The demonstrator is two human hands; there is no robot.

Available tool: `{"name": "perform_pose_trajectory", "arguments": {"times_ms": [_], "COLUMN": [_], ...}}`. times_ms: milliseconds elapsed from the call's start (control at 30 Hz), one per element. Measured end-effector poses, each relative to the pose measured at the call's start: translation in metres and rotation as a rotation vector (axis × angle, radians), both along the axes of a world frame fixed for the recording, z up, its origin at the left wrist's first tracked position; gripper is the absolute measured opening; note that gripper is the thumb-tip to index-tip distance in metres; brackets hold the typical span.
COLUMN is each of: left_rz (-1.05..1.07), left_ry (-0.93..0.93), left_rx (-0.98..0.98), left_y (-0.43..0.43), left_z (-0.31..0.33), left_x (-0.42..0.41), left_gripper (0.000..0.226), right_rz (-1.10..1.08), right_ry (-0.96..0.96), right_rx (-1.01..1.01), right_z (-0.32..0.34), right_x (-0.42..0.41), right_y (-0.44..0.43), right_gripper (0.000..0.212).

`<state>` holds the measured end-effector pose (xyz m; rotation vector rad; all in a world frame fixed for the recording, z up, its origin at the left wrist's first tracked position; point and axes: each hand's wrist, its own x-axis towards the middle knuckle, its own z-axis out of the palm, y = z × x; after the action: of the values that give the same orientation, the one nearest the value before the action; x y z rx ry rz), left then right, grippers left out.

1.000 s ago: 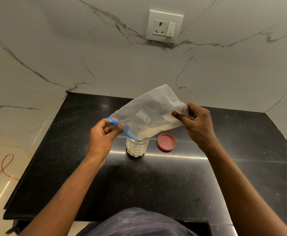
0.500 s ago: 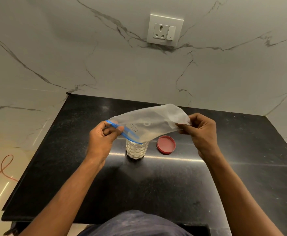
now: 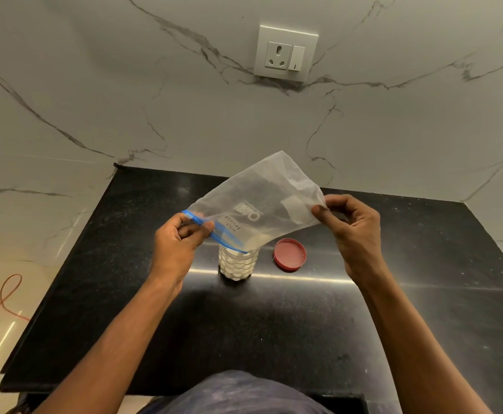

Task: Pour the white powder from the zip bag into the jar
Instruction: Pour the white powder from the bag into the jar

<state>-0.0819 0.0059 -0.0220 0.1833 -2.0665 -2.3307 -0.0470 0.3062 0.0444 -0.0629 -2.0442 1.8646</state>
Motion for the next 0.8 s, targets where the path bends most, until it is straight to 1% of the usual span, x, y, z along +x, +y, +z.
{"name": "perform_pose_trajectory", "arguments": {"times_ms": [67, 167, 200, 367, 400, 567, 600, 633, 700, 733, 800], "left_rz": [0.004, 0.001, -0.002, -0.002, -0.001, -0.006, -0.005, -0.002, 0.002, 0.004, 0.008], "left_ry": [-0.005, -0.001, 0.001, -0.005, -0.007, -0.007, -0.010, -0.011, -0.014, -0.018, -0.026], "left_rx": [0.003, 0.002, 0.005, -0.006, -0.005, 0.001, 0.002, 0.002, 0.005, 0.008, 0.011], "left_y": [0.000, 0.000, 0.000, 0.000, 0.000, 0.001, 0.002, 0.002, 0.002, 0.002, 0.003], "left_z": [0.001, 0.002, 0.003, 0.004, 0.004, 0.005, 0.005, 0.005, 0.005, 0.005, 0.004], "left_x": [0.000, 0.000, 0.000, 0.001, 0.001, 0.001, 0.001, 0.001, 0.001, 0.001, 0.002], "left_gripper": [0.019, 0.019, 0.019, 0.019, 0.019, 0.018, 0.019, 0.019, 0.018, 0.018, 0.018], "right_rz": [0.011, 0.028, 0.035, 0.072, 0.086, 0.107, 0.123, 0.161, 0.253, 0.277, 0.260], "right_ry": [-0.021, -0.050, -0.049, -0.059, -0.070, -0.103, -0.106, -0.113, -0.186, -0.242, -0.339], "right_rx": [-0.015, 0.039, 0.018, -0.042, -0.054, -0.104, -0.132, -0.194, -0.311, -0.295, -0.205], "right_z": [0.000, -0.001, -0.001, 0.000, 0.000, -0.005, -0.006, -0.008, -0.014, -0.020, -0.029], "right_x": [-0.001, -0.001, 0.000, 0.002, 0.002, 0.002, 0.001, 0.001, 0.001, 0.001, 0.002], "right_y": [0.000, 0.000, 0.000, 0.000, -0.001, -0.002, -0.001, -0.001, -0.004, -0.006, -0.015], "right_gripper": [0.035, 0.025, 0.025, 0.042, 0.043, 0.032, 0.034, 0.041, 0.058, 0.058, 0.050]}}
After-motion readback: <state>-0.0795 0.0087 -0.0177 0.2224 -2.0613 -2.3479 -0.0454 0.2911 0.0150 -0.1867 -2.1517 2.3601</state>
